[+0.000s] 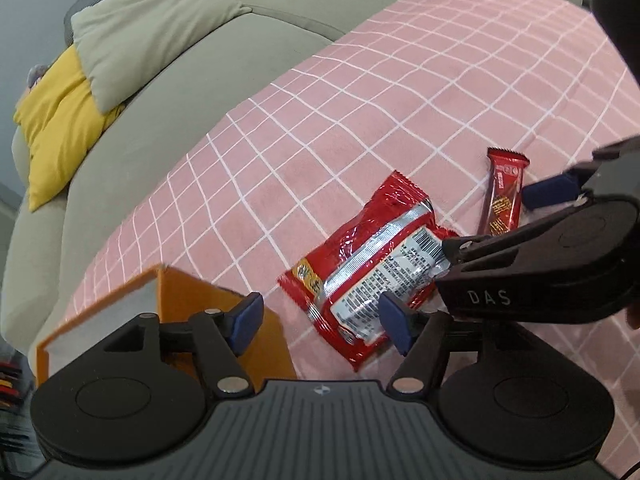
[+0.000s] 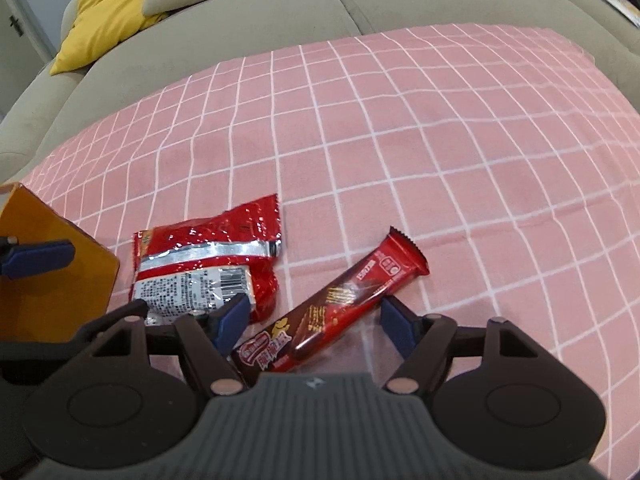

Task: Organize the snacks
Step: 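Move both tools down toward the red foil bag and red chocolate bar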

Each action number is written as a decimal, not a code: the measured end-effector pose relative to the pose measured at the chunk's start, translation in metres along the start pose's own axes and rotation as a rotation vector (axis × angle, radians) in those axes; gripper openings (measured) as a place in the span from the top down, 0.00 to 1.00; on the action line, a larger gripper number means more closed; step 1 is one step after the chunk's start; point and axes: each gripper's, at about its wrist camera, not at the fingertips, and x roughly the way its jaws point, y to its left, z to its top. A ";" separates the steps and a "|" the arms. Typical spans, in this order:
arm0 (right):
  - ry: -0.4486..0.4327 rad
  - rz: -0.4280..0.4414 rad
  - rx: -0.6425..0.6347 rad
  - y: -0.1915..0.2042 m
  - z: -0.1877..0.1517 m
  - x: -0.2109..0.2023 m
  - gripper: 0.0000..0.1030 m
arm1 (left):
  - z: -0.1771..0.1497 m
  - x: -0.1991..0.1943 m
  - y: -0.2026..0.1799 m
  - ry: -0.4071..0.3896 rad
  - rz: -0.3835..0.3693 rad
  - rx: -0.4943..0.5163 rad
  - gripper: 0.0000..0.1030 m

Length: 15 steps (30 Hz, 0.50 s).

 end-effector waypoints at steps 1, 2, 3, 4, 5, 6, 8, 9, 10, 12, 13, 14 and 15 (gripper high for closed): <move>-0.004 0.002 -0.010 -0.001 0.001 0.000 0.37 | 0.002 0.001 -0.002 -0.002 0.003 0.012 0.26; -0.007 0.006 -0.018 -0.002 0.002 0.000 0.41 | 0.003 0.001 -0.003 -0.003 -0.010 0.018 0.28; -0.010 0.015 -0.030 -0.004 0.003 -0.001 0.51 | 0.006 0.003 -0.003 0.002 -0.032 0.015 0.28; -0.012 0.019 -0.042 -0.007 0.003 -0.002 0.56 | 0.008 0.005 -0.004 0.006 -0.048 0.008 0.28; -0.013 0.017 -0.058 -0.010 0.004 -0.004 0.58 | 0.009 0.007 -0.005 0.010 -0.059 0.005 0.29; -0.016 0.010 -0.072 -0.014 0.004 -0.006 0.61 | 0.011 0.009 -0.007 0.019 -0.069 0.003 0.31; -0.023 -0.002 -0.093 -0.024 0.004 -0.010 0.62 | 0.013 0.010 -0.007 0.005 -0.111 -0.040 0.45; -0.024 -0.013 -0.101 -0.031 0.003 -0.011 0.62 | 0.015 0.012 -0.005 0.018 -0.159 -0.078 0.49; -0.028 -0.023 -0.108 -0.037 0.004 -0.013 0.62 | 0.017 0.014 -0.004 0.029 -0.203 -0.118 0.57; -0.035 -0.038 -0.126 -0.048 0.003 -0.016 0.62 | 0.018 0.016 -0.002 0.036 -0.266 -0.199 0.61; -0.039 -0.043 -0.139 -0.053 0.002 -0.017 0.62 | 0.018 0.017 -0.002 0.038 -0.290 -0.233 0.61; -0.043 -0.045 -0.150 -0.058 0.002 -0.018 0.62 | 0.018 0.017 -0.003 0.037 -0.306 -0.250 0.61; -0.046 -0.046 -0.160 -0.062 0.001 -0.019 0.62 | 0.017 0.016 -0.005 0.033 -0.318 -0.254 0.61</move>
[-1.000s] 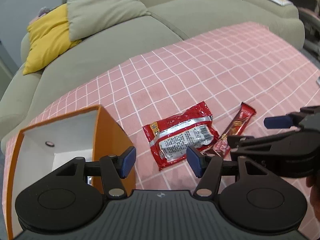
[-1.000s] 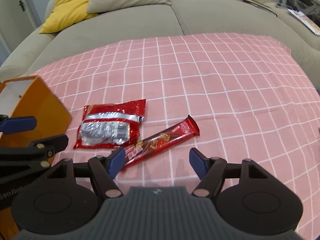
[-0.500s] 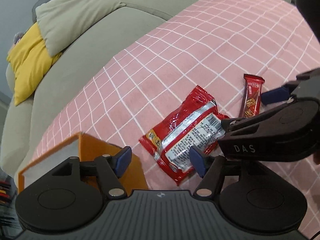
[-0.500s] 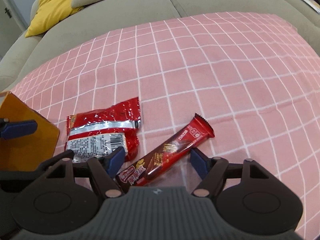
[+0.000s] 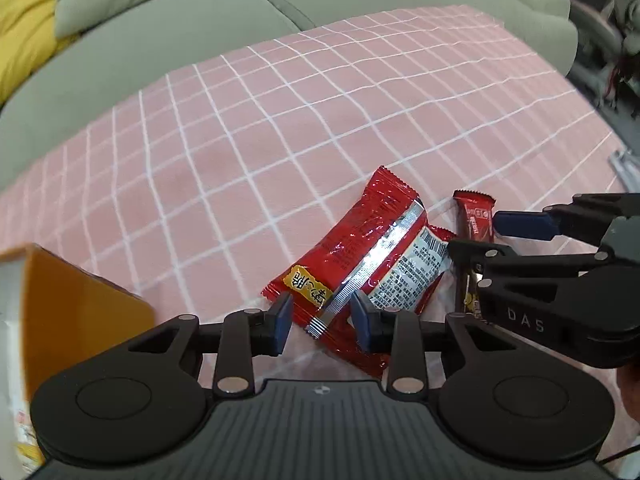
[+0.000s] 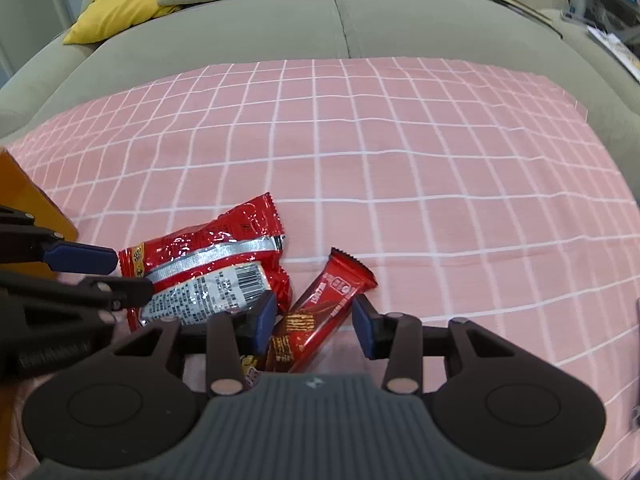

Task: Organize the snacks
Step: 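Move both tools down toward the red foil bag and red chocolate bar, then grasp the red foil bag with the left tool while the right tool grasps the chocolate bar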

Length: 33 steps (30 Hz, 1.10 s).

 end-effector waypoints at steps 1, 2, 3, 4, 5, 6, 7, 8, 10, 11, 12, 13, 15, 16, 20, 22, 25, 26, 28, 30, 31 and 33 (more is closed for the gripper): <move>-0.002 0.003 -0.003 -0.004 -0.001 -0.001 0.61 | 0.000 0.000 -0.002 -0.003 -0.002 0.007 0.61; -0.004 0.013 0.003 -0.010 -0.003 -0.003 0.61 | 0.000 -0.001 -0.003 -0.005 0.002 0.018 0.61; -0.004 0.025 0.018 -0.015 -0.005 -0.005 0.60 | -0.001 -0.002 -0.005 -0.010 0.011 0.030 0.60; -0.005 0.031 0.041 -0.021 -0.006 -0.007 0.58 | -0.002 -0.003 -0.005 -0.017 0.017 0.043 0.55; -0.010 0.042 0.068 -0.026 -0.008 -0.010 0.56 | -0.002 -0.005 -0.005 -0.026 0.020 0.059 0.47; -0.015 0.057 0.104 -0.034 -0.009 -0.012 0.54 | -0.002 -0.007 -0.004 -0.036 0.024 0.079 0.43; -0.018 0.071 0.141 -0.039 -0.009 -0.014 0.53 | -0.001 -0.009 -0.004 -0.043 0.028 0.102 0.36; -0.016 0.084 0.180 -0.043 -0.009 -0.015 0.52 | -0.001 -0.010 -0.004 -0.048 0.030 0.129 0.33; -0.005 0.093 0.242 -0.044 -0.007 -0.013 0.48 | 0.001 -0.013 -0.006 -0.045 0.022 0.188 0.29; 0.007 0.080 0.264 -0.046 -0.006 -0.013 0.48 | 0.003 -0.012 -0.007 -0.037 0.012 0.218 0.25; 0.021 0.064 0.277 -0.047 -0.004 -0.011 0.48 | 0.005 -0.011 -0.009 -0.028 0.000 0.253 0.23; 0.037 0.048 0.292 -0.049 -0.004 -0.010 0.48 | 0.006 -0.010 -0.012 -0.023 -0.010 0.291 0.22; 0.053 0.061 0.314 -0.047 -0.003 -0.005 0.48 | 0.007 -0.007 -0.020 -0.017 -0.022 0.358 0.18; 0.058 0.068 0.315 -0.044 -0.002 -0.002 0.48 | 0.007 -0.005 -0.024 -0.014 -0.025 0.389 0.17; 0.040 0.115 0.242 -0.033 0.000 0.008 0.59 | 0.007 0.005 -0.027 -0.016 -0.053 0.427 0.16; 0.035 0.160 0.192 -0.028 0.002 0.011 0.64 | 0.008 0.011 -0.025 0.002 -0.056 0.412 0.16; 0.036 0.221 0.112 -0.024 0.006 0.016 0.71 | 0.013 0.018 -0.021 0.011 -0.060 0.375 0.16; 0.036 0.234 0.092 -0.025 0.007 0.017 0.72 | 0.014 0.018 -0.021 0.013 -0.064 0.364 0.14; 0.037 0.244 0.068 -0.022 0.011 0.020 0.75 | 0.015 0.023 -0.023 0.016 -0.052 0.373 0.14; 0.048 0.248 0.059 -0.020 0.016 0.024 0.75 | 0.015 0.028 -0.026 0.019 -0.038 0.390 0.12; 0.052 0.240 0.055 -0.021 0.016 0.024 0.74 | 0.015 0.030 -0.027 0.017 -0.038 0.394 0.09; 0.060 0.214 0.055 -0.023 0.016 0.021 0.74 | 0.013 0.031 -0.028 0.013 -0.037 0.399 0.07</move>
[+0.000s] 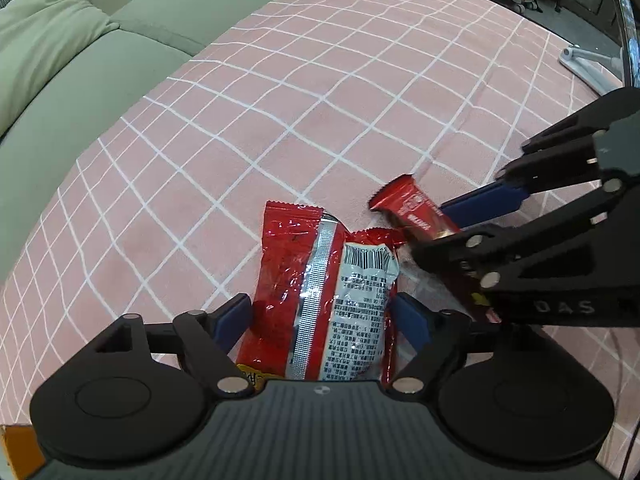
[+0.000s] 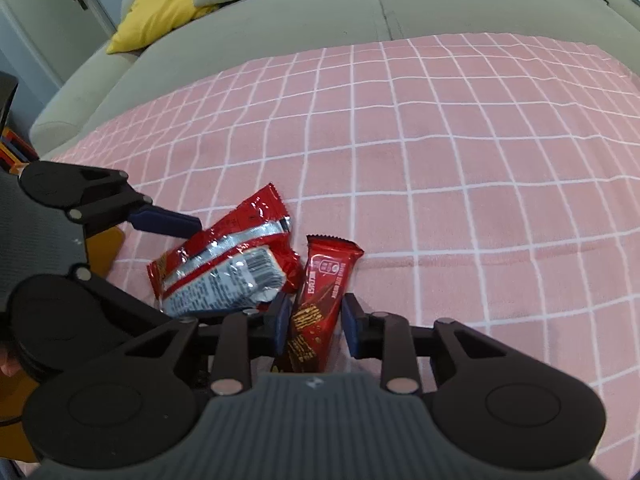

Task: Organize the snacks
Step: 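Grasp the red foil bag with the left tool while the right tool grasps the chocolate bar, then lift the foil bag and chocolate bar and carry them over the box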

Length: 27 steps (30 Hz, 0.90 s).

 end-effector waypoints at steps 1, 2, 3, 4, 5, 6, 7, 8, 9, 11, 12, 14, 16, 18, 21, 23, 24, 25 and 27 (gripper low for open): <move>0.001 -0.003 0.005 -0.003 -0.002 -0.003 0.74 | -0.001 0.000 -0.001 -0.003 -0.005 -0.001 0.07; 0.000 -0.005 0.012 -0.004 -0.004 -0.003 0.74 | -0.003 0.000 0.000 -0.006 -0.005 -0.008 0.07; -0.004 -0.006 0.020 -0.005 -0.006 -0.005 0.74 | -0.004 0.000 0.001 -0.008 -0.006 -0.018 0.08; -0.007 -0.008 0.026 -0.005 -0.009 -0.006 0.74 | -0.006 -0.001 0.002 -0.005 -0.010 -0.036 0.11; -0.012 -0.013 0.030 -0.006 -0.013 -0.008 0.74 | -0.007 -0.002 0.002 -0.003 -0.009 -0.054 0.12; -0.016 -0.018 0.033 -0.007 -0.018 -0.011 0.74 | -0.010 -0.003 0.001 0.001 0.000 -0.074 0.12; -0.020 -0.026 0.028 -0.007 -0.020 -0.012 0.74 | -0.012 -0.005 -0.001 0.005 0.008 -0.087 0.13; -0.022 -0.040 0.015 -0.003 -0.022 -0.012 0.74 | -0.014 -0.006 -0.002 0.012 0.015 -0.101 0.15; -0.024 -0.054 0.001 0.002 -0.025 -0.012 0.74 | -0.015 -0.008 -0.003 0.020 0.023 -0.116 0.15; -0.026 -0.080 -0.031 0.011 -0.025 -0.008 0.74 | -0.018 -0.011 -0.005 0.039 0.041 -0.158 0.19; -0.026 -0.091 -0.044 0.016 -0.027 -0.007 0.75 | -0.021 -0.013 -0.006 0.048 0.052 -0.186 0.20; -0.027 -0.104 -0.063 0.020 -0.029 -0.007 0.76 | -0.025 -0.016 -0.005 0.066 0.069 -0.246 0.21; -0.027 -0.113 -0.074 0.023 -0.032 -0.008 0.76 | -0.032 -0.020 -0.005 0.069 0.084 -0.314 0.22; -0.025 -0.114 -0.083 0.025 -0.038 -0.010 0.76 | -0.042 -0.025 -0.006 0.054 0.088 -0.375 0.22; -0.019 -0.110 -0.092 0.026 -0.049 -0.017 0.77 | -0.057 -0.035 -0.009 0.037 0.072 -0.459 0.23; -0.013 -0.110 -0.099 0.027 -0.057 -0.022 0.78 | -0.067 -0.042 -0.010 0.031 0.067 -0.507 0.23; -0.011 -0.110 -0.104 0.028 -0.060 -0.023 0.79 | -0.072 -0.045 -0.011 0.029 0.063 -0.531 0.23; -0.009 -0.111 -0.111 0.027 -0.064 -0.025 0.79 | -0.077 -0.048 -0.012 0.026 0.058 -0.552 0.23; 0.000 -0.111 -0.123 0.030 -0.072 -0.030 0.79 | -0.086 -0.052 -0.013 0.026 0.058 -0.579 0.23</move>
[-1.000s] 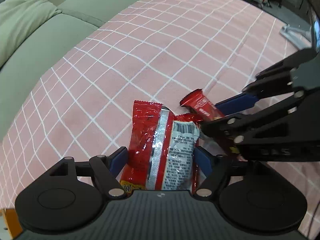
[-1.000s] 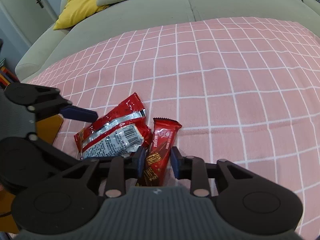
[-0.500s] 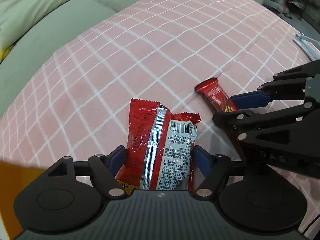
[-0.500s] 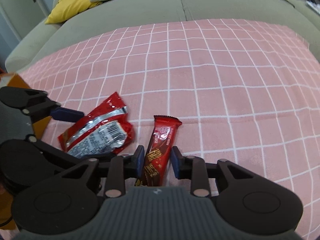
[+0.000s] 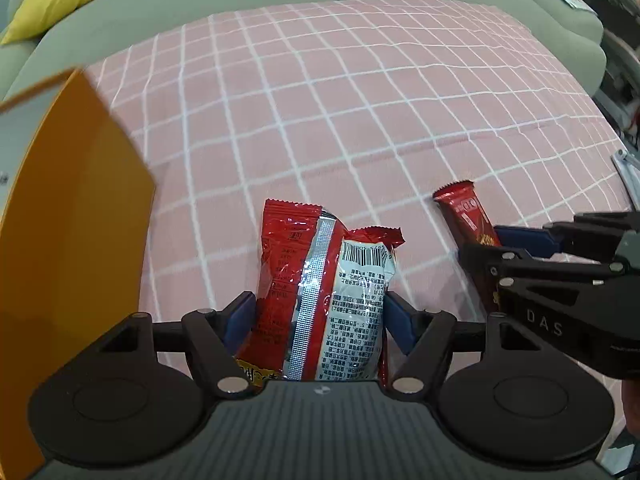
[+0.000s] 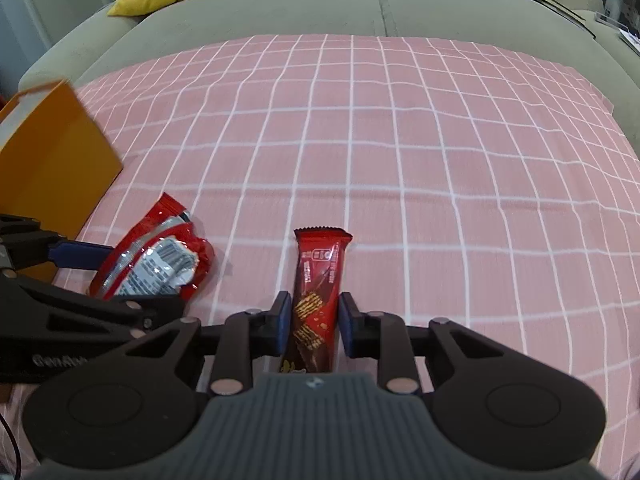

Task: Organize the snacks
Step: 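Lift the foil bag and chocolate bar and carry them over the box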

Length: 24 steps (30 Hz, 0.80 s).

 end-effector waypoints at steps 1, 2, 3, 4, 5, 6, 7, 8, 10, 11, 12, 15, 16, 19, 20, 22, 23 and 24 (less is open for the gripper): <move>0.005 0.003 -0.001 0.002 -0.003 -0.002 0.79 | -0.004 -0.003 0.001 0.001 0.003 -0.011 0.23; 0.010 0.006 -0.001 0.003 -0.007 -0.004 0.79 | -0.008 -0.004 0.003 0.002 0.002 -0.020 0.23; 0.016 0.009 0.000 0.005 -0.011 -0.007 0.79 | -0.011 -0.005 0.003 0.004 -0.002 -0.032 0.23; 0.022 0.011 0.000 0.006 -0.015 -0.008 0.79 | -0.014 -0.008 0.005 0.006 -0.010 -0.046 0.23; 0.028 0.015 0.001 0.008 -0.018 -0.010 0.79 | -0.017 -0.010 0.006 0.008 -0.015 -0.057 0.23; 0.033 0.018 0.000 0.009 -0.022 -0.012 0.79 | -0.020 -0.013 0.007 0.010 -0.017 -0.069 0.23; 0.038 0.019 0.001 0.011 -0.026 -0.014 0.79 | -0.023 -0.015 0.007 0.010 -0.016 -0.079 0.23; 0.043 0.020 0.003 0.013 -0.029 -0.016 0.79 | -0.028 -0.017 0.007 0.007 -0.016 -0.084 0.23; 0.050 0.027 0.012 0.015 -0.033 -0.020 0.79 | -0.033 -0.024 0.008 0.003 -0.022 -0.084 0.23; 0.053 0.030 0.016 0.017 -0.036 -0.022 0.79 | -0.037 -0.028 0.007 0.000 -0.026 -0.079 0.23; 0.055 0.033 0.016 0.020 -0.037 -0.024 0.79 | -0.041 -0.031 0.007 -0.007 -0.031 -0.072 0.23; 0.046 0.036 0.004 0.028 -0.043 -0.033 0.80 | -0.048 -0.043 0.008 -0.030 -0.043 -0.071 0.23; 0.042 0.036 0.002 0.029 -0.045 -0.037 0.80 | -0.049 -0.047 0.007 -0.037 -0.044 -0.074 0.23; 0.023 0.039 -0.010 0.035 -0.049 -0.050 0.81 | -0.055 -0.062 0.008 -0.067 -0.054 -0.078 0.23; 0.016 0.042 -0.014 0.036 -0.051 -0.055 0.81 | -0.056 -0.068 0.008 -0.077 -0.060 -0.075 0.23; -0.003 0.050 -0.022 0.040 -0.052 -0.065 0.81 | -0.059 -0.081 0.008 -0.106 -0.072 -0.068 0.23; -0.012 0.054 -0.024 0.042 -0.052 -0.071 0.81 | -0.060 -0.085 0.007 -0.117 -0.073 -0.070 0.23; -0.021 0.057 -0.025 0.044 -0.052 -0.076 0.81 | -0.061 -0.091 0.007 -0.128 -0.075 -0.074 0.23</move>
